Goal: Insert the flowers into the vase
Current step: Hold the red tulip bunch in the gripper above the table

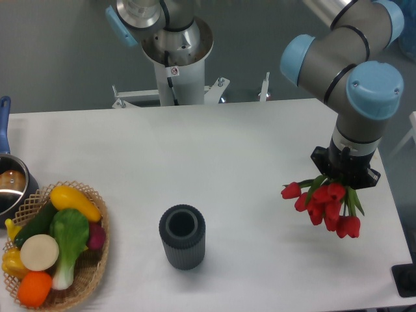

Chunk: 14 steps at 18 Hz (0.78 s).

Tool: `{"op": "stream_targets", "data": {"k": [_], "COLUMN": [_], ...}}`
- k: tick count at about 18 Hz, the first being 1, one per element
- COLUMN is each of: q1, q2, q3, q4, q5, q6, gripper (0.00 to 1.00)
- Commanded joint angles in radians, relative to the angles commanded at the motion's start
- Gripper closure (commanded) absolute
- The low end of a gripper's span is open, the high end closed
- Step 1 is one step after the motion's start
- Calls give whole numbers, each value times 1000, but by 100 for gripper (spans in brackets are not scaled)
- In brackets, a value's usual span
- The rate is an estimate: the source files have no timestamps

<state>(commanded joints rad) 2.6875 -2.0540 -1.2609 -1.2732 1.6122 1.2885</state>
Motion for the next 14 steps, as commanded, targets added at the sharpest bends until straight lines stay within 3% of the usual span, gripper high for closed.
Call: {"op": "stream_targets", "data": {"k": [8, 14], "q1": [-9, 3], "q2": [14, 70], "q3": [6, 9], "q4": [-8, 6], "q5": [-24, -230], "q6": [-2, -11], "gripper": [100, 100]}}
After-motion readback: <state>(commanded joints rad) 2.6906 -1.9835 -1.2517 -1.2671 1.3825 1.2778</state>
